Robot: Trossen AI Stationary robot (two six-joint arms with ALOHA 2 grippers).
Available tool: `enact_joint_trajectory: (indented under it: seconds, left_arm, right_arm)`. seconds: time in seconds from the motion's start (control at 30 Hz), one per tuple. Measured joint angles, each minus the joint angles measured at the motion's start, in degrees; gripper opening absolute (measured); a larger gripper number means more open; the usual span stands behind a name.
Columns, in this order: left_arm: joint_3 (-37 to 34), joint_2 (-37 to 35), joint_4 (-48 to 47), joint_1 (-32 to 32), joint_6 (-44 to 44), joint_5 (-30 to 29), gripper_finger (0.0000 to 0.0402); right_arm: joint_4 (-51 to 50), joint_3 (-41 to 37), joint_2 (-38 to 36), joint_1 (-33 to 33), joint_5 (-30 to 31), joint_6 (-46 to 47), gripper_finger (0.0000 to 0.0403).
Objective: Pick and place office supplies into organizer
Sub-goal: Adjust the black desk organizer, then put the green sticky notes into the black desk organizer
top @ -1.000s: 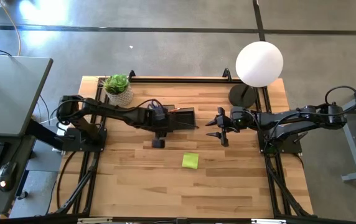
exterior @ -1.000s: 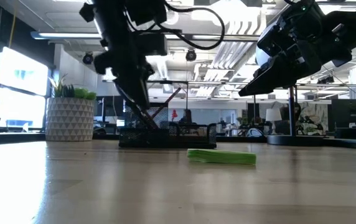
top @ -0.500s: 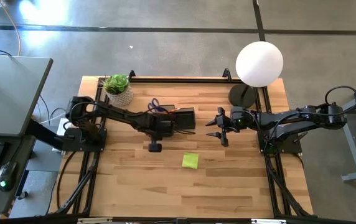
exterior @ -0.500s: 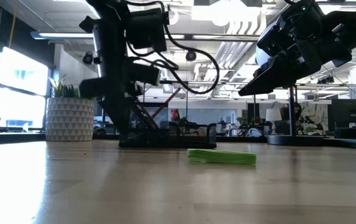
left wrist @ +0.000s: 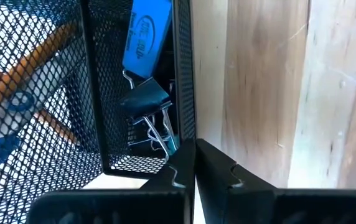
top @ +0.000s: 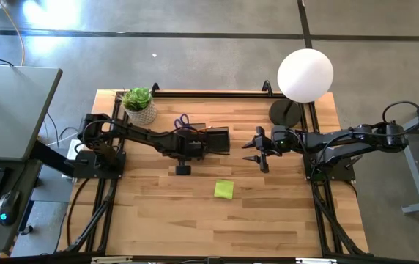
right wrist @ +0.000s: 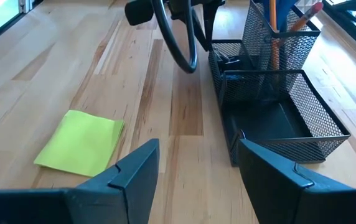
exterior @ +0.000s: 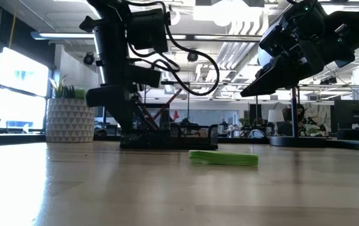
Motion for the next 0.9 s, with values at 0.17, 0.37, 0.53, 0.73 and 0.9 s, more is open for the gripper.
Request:
enact_joint_trajectory:
  seconds: [0.17,0.37,0.53,0.73,0.9]
  left_arm:
    - [0.00,0.00,0.00,-0.02,-0.20,-3.22,0.0003]
    - [0.00,0.00,0.15,0.02,-0.52,-4.64,0.0002]
    - [0.00,0.00,0.24,-0.03,-1.18,-0.42,0.0005]
    - [0.06,-1.40,0.36,-0.05,-3.45,4.50,0.0003]
    - [0.69,-4.81,0.65,-1.20,-4.50,5.44,0.0005]
  right_arm:
    - [0.00,0.00,0.00,0.00,0.00,0.11,0.0211]
    - [0.00,0.00,0.00,0.00,-0.02,0.81,0.0211]
    - [0.00,0.00,0.00,-0.02,-0.04,0.87,0.0211]
    - [0.26,0.00,0.00,-0.02,-5.60,2.78,0.0211]
    - [-0.65,0.00,-0.01,0.10,-7.81,7.35,0.0211]
